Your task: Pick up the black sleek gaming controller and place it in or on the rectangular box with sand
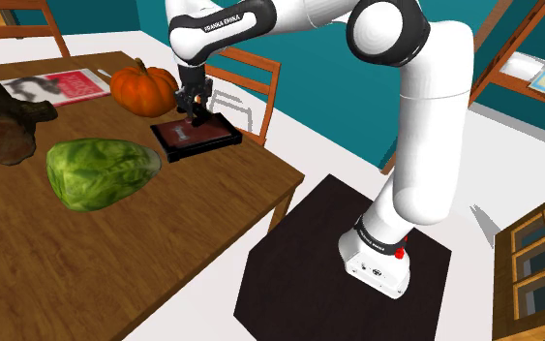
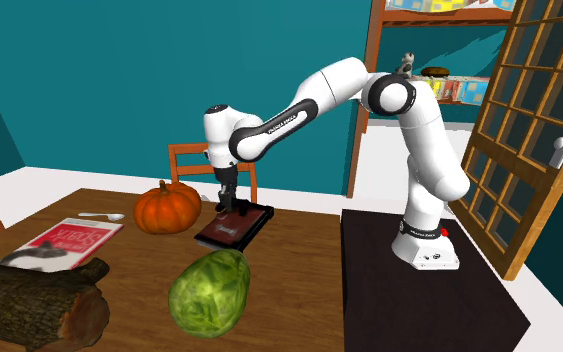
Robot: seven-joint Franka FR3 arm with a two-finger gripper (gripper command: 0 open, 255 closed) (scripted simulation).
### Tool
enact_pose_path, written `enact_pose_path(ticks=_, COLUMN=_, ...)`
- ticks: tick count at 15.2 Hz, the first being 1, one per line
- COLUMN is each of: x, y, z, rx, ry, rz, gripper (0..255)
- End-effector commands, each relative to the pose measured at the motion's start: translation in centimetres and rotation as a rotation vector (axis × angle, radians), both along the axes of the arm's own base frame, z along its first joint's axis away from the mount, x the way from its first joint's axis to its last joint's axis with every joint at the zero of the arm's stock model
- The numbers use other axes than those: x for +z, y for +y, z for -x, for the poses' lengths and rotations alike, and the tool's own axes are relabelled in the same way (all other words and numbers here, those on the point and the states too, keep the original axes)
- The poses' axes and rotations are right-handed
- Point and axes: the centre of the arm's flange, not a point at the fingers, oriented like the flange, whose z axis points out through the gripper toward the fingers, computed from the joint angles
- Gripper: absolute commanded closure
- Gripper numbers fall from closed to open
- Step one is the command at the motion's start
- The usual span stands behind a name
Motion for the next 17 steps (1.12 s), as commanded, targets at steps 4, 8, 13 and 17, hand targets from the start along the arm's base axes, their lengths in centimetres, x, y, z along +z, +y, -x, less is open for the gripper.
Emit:
enact_pose_path(ticks=4, x=-2.7, y=-0.1, z=-0.1, rx=0.0, ry=-0.001, rz=0.0, gripper=255)
enact_pose_path(ticks=8, x=-3.7, y=-0.1, z=-0.1, rx=0.0, ry=-0.001, rz=0.0, gripper=255)
enact_pose_path(ticks=13, x=-3.7, y=-0.1, z=-0.1, rx=0.0, ry=-0.001, rz=0.0, gripper=255)
enact_pose_path(ticks=17, x=-3.7, y=-0.1, z=-0.1, rx=0.0, ry=-0.001, rz=0.0, gripper=0)
